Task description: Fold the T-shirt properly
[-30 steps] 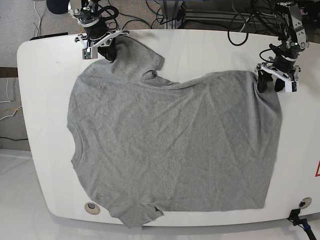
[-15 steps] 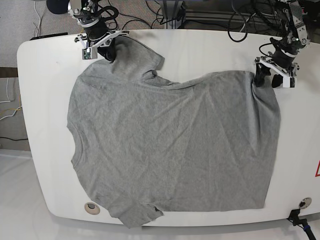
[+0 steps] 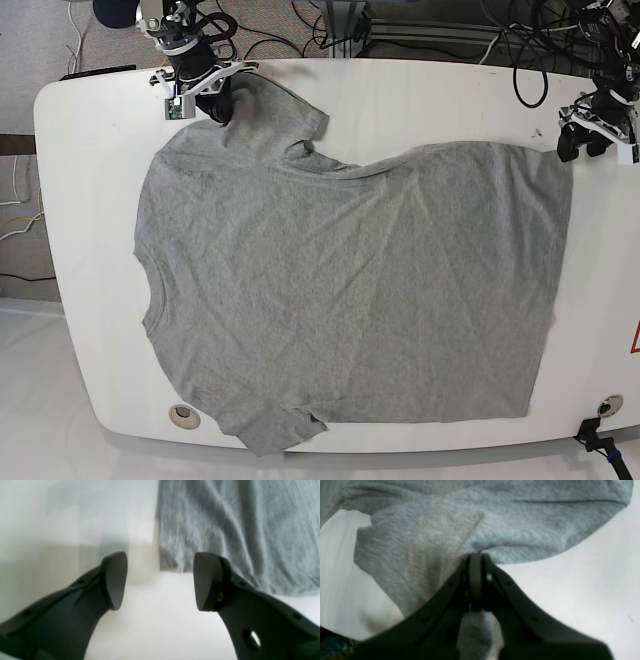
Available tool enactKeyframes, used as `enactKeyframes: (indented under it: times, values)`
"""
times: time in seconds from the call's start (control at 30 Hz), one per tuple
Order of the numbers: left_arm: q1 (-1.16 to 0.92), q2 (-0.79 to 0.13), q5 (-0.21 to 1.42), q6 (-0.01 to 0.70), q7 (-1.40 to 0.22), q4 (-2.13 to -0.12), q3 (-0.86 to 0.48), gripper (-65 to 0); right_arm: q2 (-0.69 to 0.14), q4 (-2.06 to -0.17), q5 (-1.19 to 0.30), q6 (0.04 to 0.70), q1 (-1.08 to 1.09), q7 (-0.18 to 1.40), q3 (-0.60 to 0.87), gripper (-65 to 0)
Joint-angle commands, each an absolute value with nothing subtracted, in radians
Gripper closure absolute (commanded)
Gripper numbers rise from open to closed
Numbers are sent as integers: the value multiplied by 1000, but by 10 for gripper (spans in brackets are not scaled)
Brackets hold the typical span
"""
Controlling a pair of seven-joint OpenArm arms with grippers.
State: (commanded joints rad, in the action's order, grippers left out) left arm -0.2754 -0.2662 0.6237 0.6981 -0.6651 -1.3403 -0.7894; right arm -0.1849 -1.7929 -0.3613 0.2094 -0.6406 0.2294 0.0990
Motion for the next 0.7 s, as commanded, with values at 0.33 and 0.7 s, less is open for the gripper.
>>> enactKeyframes:
  times: [0.33,0.7]
  values:
    - [-274,-265,687,698,-668,-1314,-687,-389,-186,-1793,-361,209,-641,229,102,-14]
    - [-186,-262,697,698,-668,-1264,-654,-389,-188,-1793,-361,209,-642,229,102,-14]
